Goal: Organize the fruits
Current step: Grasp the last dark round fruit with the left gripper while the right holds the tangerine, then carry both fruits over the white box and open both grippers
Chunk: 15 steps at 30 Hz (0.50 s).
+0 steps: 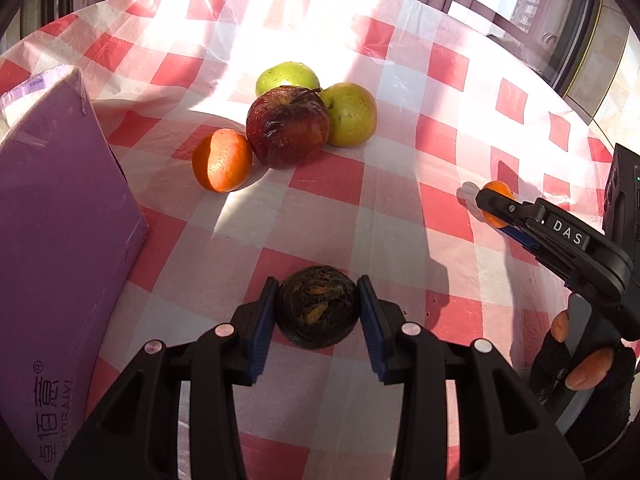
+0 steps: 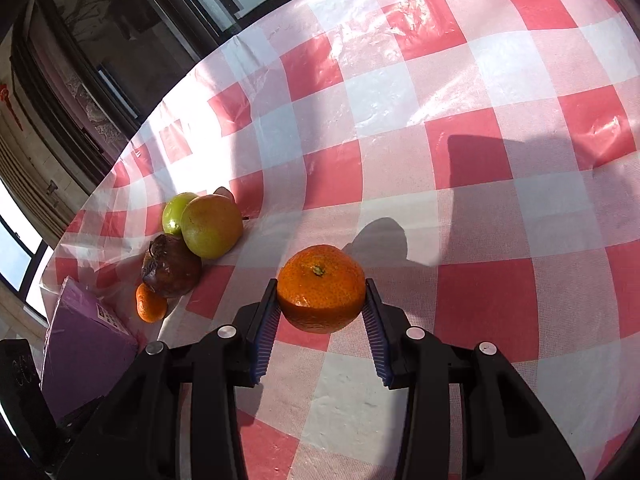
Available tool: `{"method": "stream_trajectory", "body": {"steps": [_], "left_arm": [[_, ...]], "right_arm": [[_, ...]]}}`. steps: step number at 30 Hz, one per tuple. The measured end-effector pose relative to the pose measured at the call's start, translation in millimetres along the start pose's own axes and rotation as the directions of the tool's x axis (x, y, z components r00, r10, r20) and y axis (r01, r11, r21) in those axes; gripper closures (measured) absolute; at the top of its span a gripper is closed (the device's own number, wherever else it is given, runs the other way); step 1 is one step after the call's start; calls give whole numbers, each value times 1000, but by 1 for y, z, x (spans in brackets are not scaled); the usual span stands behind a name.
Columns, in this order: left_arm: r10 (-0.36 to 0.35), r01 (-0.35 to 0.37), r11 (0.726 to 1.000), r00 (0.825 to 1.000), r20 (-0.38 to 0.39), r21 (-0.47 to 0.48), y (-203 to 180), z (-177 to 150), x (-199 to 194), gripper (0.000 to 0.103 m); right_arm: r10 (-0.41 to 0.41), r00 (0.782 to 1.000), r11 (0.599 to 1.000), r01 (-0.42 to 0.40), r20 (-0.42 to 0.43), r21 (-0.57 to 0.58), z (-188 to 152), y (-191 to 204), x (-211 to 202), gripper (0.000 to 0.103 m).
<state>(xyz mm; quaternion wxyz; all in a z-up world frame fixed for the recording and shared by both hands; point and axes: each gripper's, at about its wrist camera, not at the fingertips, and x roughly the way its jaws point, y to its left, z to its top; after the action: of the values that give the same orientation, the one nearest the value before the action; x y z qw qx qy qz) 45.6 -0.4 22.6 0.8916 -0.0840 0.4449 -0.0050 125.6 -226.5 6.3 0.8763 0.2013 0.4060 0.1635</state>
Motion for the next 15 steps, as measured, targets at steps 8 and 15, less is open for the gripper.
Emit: {"method": "stream_trajectory", "body": {"steps": [8, 15], "left_arm": [[-43, 36, 994, 997, 66, 105, -1, -41, -65, 63], [-77, 63, 991, 990, 117, 122, 6, -54, -112, 63]], "right_arm": [[-41, 999, 999, 41, 15, 4, -67, 17, -68, 63], [-54, 998, 997, 56, 27, -53, -92, 50, -102, 63]]}}
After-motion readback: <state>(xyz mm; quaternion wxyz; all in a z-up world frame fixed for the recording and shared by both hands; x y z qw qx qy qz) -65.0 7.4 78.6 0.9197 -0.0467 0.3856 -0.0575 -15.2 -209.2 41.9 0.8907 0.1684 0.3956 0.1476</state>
